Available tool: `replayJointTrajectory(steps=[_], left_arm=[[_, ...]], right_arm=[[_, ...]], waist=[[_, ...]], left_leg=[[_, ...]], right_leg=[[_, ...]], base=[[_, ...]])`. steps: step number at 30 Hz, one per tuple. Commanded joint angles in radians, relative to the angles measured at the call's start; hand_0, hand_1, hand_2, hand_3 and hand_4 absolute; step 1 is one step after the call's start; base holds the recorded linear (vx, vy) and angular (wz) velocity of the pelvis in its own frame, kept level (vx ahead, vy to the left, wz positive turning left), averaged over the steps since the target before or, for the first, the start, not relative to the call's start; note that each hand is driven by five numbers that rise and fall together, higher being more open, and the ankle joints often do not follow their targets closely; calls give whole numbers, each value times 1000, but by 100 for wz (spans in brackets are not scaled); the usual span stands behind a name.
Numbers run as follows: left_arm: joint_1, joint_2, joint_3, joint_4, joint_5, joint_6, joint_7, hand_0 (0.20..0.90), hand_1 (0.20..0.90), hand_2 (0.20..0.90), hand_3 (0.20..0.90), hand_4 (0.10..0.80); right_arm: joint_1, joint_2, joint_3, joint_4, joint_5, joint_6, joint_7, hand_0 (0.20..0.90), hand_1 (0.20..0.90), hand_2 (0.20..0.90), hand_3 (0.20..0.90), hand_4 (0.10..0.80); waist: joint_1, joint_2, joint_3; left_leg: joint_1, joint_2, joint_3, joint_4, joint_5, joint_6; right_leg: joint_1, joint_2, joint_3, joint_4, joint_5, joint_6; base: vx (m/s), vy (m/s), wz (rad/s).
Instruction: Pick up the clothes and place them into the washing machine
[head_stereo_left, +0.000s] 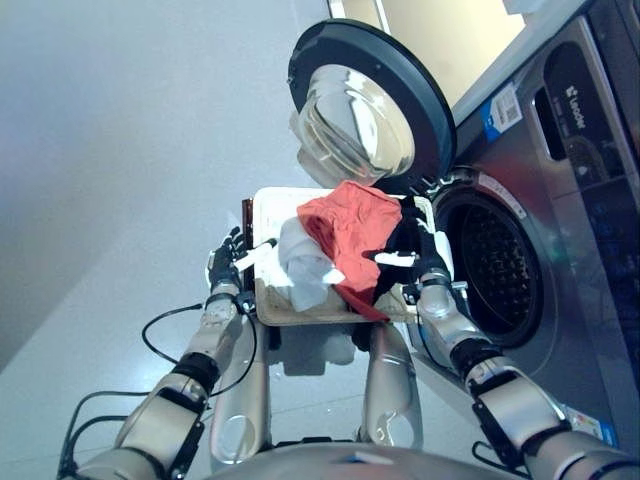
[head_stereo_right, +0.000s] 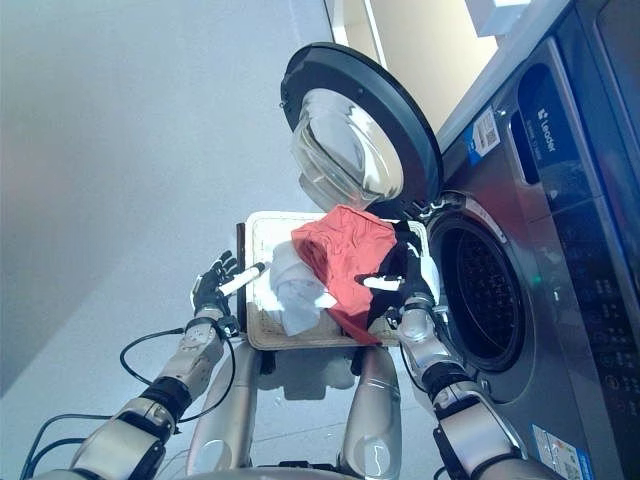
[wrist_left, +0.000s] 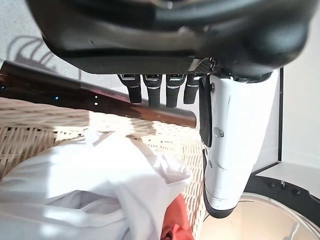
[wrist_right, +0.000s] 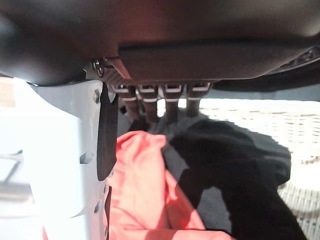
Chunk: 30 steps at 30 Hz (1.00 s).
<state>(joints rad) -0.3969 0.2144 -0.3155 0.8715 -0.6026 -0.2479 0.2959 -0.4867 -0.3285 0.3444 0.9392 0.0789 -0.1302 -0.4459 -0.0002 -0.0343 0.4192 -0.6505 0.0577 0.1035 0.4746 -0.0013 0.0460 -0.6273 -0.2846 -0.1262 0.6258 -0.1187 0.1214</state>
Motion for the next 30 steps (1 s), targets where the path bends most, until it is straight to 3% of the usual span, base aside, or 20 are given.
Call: replayJointTrajectory(steps=[1, 14, 30], left_arm=[[-18, 12, 19, -41, 17, -74, 24, 900, 900, 900, 900, 800], [-27, -4, -16, -35, -6, -78, 15, 900, 900, 900, 900, 800], [16, 3, -24, -101, -34, -76, -29, 900, 900, 900, 900, 800]], right_arm=[[-35, -30, -24, -24, -54, -34, -83, 900, 900, 900, 900, 800], [-113, -12, -4, 270, -74, 40, -101, 900, 900, 900, 900, 800], [-111, -51, -12, 283, -14, 25, -18, 900, 900, 900, 900, 800]], waist=[[-2, 20, -39], [11, 49, -50], [35, 63, -61]], left_leg=[[-5, 55, -38, 215, -188, -89], [-40, 47, -34, 249, -207, -82], [-66, 37, -43, 229, -194, -79]], right_leg=[[-17, -9, 20, -69, 122, 2], [-58, -27, 21, -22, 98, 0], [-76, -46, -3, -28, 91, 5]], base=[[-35, 5, -5], [3, 7, -1], [7, -3, 4]])
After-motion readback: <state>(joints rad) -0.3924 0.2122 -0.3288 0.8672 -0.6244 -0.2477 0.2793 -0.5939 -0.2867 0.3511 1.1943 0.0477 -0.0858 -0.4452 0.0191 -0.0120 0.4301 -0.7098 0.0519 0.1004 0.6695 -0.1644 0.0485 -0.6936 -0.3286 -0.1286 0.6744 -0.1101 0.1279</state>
